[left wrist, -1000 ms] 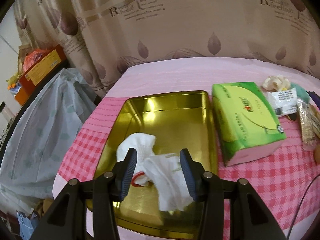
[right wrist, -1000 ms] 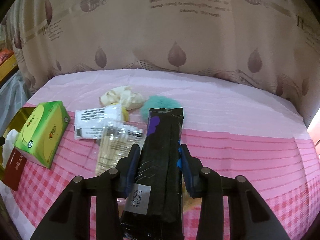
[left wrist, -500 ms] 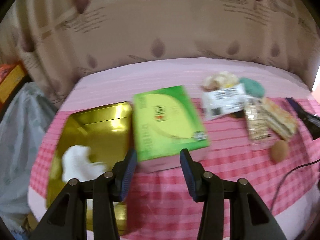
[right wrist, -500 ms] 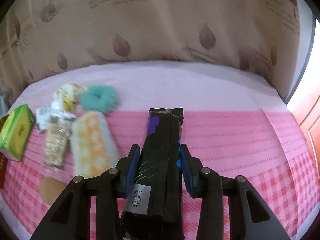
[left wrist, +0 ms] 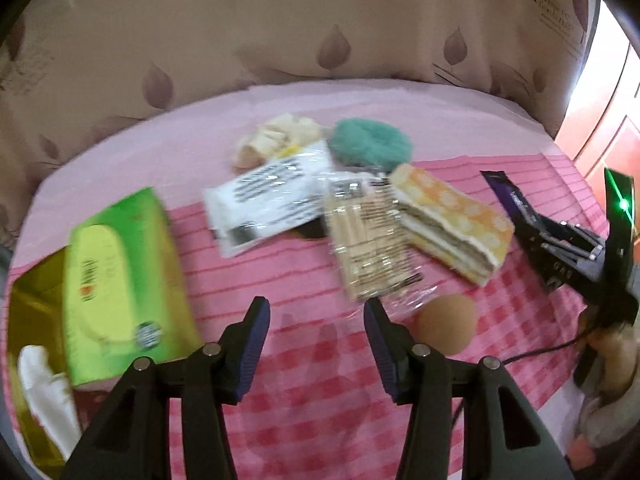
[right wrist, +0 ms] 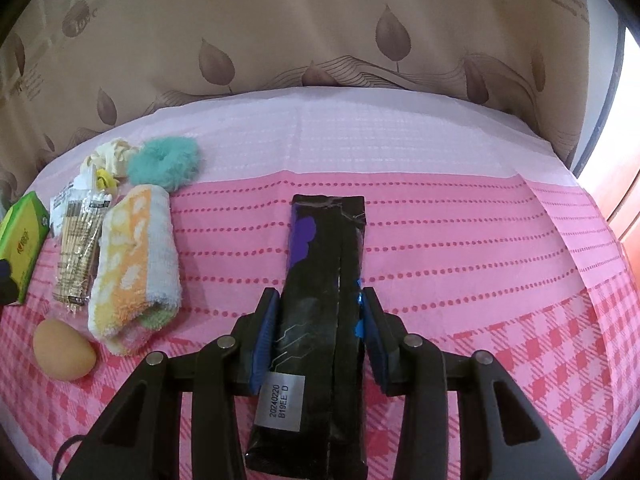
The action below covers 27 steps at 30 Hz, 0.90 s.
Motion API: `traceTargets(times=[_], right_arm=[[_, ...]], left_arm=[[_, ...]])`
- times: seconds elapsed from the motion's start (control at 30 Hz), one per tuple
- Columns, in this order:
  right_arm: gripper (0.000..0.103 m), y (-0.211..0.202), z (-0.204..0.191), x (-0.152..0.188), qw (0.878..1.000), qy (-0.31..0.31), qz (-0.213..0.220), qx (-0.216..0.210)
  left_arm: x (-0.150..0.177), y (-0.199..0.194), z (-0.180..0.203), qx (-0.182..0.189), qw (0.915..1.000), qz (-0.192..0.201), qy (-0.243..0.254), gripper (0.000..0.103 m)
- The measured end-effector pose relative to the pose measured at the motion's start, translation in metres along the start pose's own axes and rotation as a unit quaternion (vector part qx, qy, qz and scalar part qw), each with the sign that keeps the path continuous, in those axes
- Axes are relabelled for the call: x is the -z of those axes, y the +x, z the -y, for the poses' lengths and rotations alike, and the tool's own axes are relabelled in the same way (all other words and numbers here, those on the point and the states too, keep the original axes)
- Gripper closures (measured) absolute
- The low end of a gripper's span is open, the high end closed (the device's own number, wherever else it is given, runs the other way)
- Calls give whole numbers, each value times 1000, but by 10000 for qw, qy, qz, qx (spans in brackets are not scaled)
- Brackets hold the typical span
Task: Organize soft objects
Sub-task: 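Grasp the clear cotton swab bag with the left gripper while the right gripper holds the packet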
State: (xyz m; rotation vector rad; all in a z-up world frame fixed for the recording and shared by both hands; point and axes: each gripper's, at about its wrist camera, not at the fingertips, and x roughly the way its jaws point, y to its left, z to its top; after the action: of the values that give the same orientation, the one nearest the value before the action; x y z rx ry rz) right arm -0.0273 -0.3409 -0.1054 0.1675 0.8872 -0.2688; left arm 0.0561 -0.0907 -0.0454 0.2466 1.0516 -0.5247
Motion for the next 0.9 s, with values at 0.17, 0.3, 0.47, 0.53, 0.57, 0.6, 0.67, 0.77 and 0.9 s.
traceTargets(times=[0.17, 0.3, 0.47, 0.53, 0.57, 0.6, 0.67, 0.77, 0.9], right_arm=[[61, 0, -2, 0, 10000, -15, -14, -46], [59, 1, -2, 0, 10000, -27, -17, -63], [54, 1, -4, 1, 9999, -68, -27, -98], [52, 1, -5, 1, 9999, -102, -34, -95], [51, 1, -6, 2, 9999, -115, -37, -94], [51, 2, -7, 2, 9999, -125, -40, -101], [49, 2, -7, 2, 9998, -139, -44, -115], [47, 2, -8, 2, 9998, -158, -50, -125], [47, 2, -7, 2, 9998, -160, -52, -122]], left_arm=[[-17, 20, 8, 452, 9987, -175, -167, 47], [-27, 34, 9, 550, 9976, -280, -303, 46], [-33, 54, 4, 583, 9960, -454, -500, 46], [-37, 64, 2, 630, 9945, -543, -638, 46], [-39, 67, 1, 623, 9943, -555, -669, 46], [-41, 68, 2, 582, 9948, -514, -659, 46], [-44, 69, 6, 481, 9959, -504, -572, 46], [-46, 67, 11, 604, 9960, -372, -542, 47], [-44, 63, 13, 681, 9959, -316, -510, 75]])
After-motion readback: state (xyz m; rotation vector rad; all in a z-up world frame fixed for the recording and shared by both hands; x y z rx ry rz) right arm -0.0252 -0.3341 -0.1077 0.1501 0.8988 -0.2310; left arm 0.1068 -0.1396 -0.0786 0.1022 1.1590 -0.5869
